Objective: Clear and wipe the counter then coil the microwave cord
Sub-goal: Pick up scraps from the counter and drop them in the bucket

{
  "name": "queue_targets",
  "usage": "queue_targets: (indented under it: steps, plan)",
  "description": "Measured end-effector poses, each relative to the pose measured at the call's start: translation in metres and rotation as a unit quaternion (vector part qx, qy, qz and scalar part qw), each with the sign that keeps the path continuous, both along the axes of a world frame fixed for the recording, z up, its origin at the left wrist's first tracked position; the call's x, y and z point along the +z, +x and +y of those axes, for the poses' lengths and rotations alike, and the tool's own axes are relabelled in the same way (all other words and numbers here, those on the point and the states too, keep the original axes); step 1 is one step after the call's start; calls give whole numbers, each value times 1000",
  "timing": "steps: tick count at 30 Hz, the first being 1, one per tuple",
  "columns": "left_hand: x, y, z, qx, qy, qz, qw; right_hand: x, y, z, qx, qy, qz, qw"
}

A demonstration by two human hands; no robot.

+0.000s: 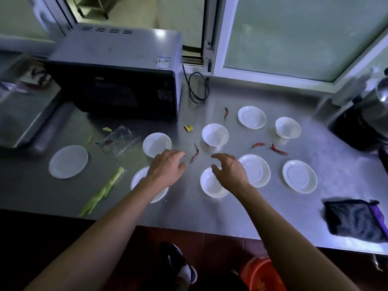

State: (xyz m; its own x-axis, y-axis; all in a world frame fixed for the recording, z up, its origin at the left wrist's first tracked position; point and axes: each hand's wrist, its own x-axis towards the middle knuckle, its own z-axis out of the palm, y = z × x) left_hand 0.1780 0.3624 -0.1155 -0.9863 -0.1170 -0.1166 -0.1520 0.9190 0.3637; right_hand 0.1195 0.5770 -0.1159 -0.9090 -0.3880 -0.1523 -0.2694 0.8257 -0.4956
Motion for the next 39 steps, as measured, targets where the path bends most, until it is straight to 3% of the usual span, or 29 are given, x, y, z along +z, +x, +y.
queue_targets:
  steps: [17,26,39]
  plan:
    - [-10,-87,-69,65,22,-19,997,-40,-116,-109,70,-26,-39,996]
    - [-35,-127,-104,77,26,-32,996,-71,-168,-154,26,-12,-77,997]
    - [-75,-163,-149,58,113,-64,990,-105,-175,-194,8,173,-38,984]
